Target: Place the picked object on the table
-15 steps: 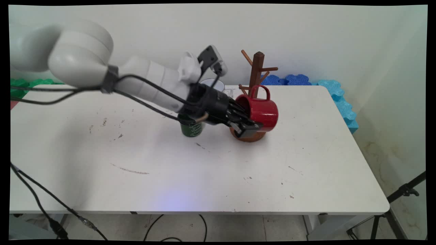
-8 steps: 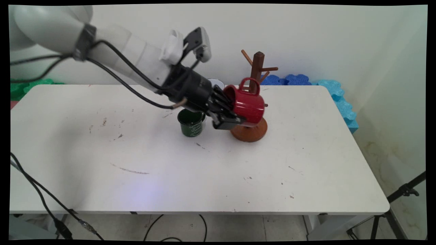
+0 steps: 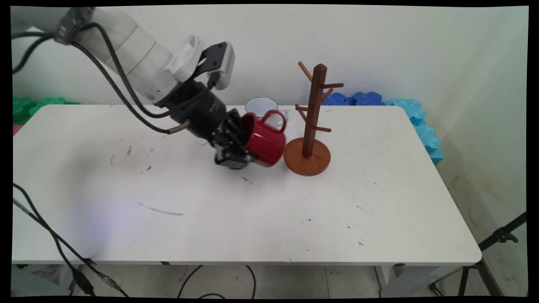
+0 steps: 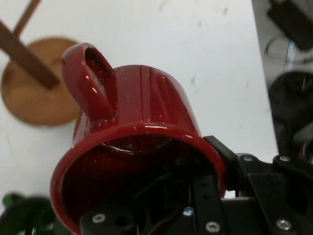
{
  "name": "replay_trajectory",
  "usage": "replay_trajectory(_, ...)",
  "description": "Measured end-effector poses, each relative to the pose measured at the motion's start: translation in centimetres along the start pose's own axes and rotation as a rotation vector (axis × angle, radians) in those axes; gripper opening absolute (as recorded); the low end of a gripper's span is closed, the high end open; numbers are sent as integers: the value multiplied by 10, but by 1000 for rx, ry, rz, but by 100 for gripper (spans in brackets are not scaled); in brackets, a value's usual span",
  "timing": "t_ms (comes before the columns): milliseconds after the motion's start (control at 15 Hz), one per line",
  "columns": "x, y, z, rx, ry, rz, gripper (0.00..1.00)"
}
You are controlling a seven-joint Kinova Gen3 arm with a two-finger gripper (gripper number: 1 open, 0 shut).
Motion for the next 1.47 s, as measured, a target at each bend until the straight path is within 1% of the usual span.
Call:
replay_trajectory(200, -6, -7, -2, 2, -92, 22, 0)
replay_trajectory(400, -7, -13, 2, 0, -165, 29, 0)
replay_trajectory(467, -7, -14, 4, -1, -182, 30, 0)
replay_trajectory(600, -7, -17, 11, -13, -231, 27, 0)
replay_trajectory(867, -11, -19, 26, -38, -295, 30, 0)
replay_trajectory(933, -12, -19, 32, -48, -318, 33, 0)
replay_trajectory(1467, -19, -20, 65, -96, -422, 25, 0)
